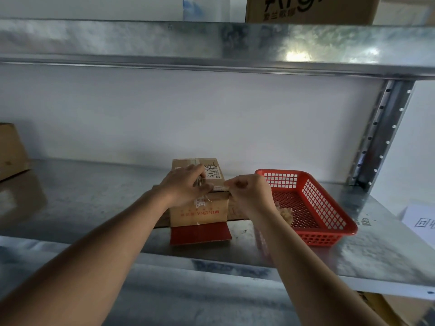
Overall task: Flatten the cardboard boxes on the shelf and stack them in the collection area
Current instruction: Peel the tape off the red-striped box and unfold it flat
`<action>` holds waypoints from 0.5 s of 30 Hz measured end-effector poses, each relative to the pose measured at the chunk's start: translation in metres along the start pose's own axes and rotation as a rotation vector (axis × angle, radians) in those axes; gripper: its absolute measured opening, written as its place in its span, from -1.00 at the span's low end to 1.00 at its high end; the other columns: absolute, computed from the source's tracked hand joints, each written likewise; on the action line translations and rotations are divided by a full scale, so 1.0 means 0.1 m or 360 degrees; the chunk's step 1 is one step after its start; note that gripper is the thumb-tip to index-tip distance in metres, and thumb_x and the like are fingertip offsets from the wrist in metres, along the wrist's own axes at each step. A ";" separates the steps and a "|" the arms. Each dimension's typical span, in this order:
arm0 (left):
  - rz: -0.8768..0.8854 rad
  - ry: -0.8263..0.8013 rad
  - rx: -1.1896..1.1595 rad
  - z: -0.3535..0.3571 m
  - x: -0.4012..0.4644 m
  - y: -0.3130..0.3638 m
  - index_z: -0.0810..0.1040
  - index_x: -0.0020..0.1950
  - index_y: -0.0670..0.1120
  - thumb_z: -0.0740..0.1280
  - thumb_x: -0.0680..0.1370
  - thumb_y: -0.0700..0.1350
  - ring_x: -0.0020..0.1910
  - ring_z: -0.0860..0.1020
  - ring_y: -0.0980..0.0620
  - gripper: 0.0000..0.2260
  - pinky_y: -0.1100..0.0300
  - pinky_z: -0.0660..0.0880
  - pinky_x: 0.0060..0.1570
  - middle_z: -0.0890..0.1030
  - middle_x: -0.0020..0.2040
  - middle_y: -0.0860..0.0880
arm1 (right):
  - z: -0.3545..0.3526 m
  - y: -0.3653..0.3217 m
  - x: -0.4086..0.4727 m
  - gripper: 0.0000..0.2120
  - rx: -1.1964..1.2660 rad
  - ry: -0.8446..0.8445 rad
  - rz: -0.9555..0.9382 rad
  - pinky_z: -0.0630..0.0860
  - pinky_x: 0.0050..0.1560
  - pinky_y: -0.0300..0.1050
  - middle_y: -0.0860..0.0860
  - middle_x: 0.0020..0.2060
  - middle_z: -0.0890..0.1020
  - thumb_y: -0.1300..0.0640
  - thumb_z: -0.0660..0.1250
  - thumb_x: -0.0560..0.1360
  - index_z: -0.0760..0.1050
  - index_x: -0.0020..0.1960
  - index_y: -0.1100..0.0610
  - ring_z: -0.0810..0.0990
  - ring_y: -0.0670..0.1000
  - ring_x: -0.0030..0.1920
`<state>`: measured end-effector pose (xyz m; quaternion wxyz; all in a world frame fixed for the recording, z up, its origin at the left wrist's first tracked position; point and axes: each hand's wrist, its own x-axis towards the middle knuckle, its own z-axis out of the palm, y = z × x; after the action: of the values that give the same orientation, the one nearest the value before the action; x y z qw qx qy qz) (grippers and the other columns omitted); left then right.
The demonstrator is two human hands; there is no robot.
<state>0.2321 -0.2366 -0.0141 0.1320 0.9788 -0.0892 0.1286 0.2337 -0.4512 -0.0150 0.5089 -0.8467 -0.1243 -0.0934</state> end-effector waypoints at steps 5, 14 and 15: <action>-0.0008 -0.0010 0.0013 -0.02 -0.03 0.04 0.40 0.23 0.12 0.19 0.61 0.36 0.13 0.53 -0.01 -0.62 -0.07 0.53 0.12 0.54 0.21 0.07 | 0.03 0.04 -0.04 -0.92 -0.0045 0.0090 -0.0056 0.54 -0.40 -0.38 -0.20 -0.25 0.71 0.05 0.58 0.44 0.73 -0.08 -0.02 0.67 -0.23 -0.31; 0.0003 -0.0038 -0.0027 -0.05 -0.05 0.05 0.41 0.19 0.13 0.20 0.59 0.36 0.02 0.56 0.07 -0.64 -0.01 0.59 0.00 0.55 0.16 0.08 | -0.02 0.01 -0.10 -0.87 -0.0125 0.0540 -0.0045 0.48 -0.27 -0.43 -0.14 -0.19 0.73 0.23 0.50 0.47 0.74 -0.06 0.03 0.65 -0.20 -0.18; 0.0005 -0.0039 -0.0025 -0.05 -0.05 0.05 0.41 0.18 0.12 0.20 0.59 0.36 0.02 0.57 0.06 -0.64 -0.03 0.59 0.00 0.56 0.16 0.08 | -0.07 0.00 -0.09 -0.85 -0.0102 0.0584 -0.0079 0.51 -0.21 -0.40 -0.14 -0.19 0.73 0.25 0.51 0.47 0.74 -0.05 0.03 0.66 -0.19 -0.17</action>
<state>0.2253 -0.2393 -0.0094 0.1385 0.9791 -0.0933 0.1161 0.2248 -0.4588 -0.0143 0.4934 -0.8279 -0.0473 -0.2627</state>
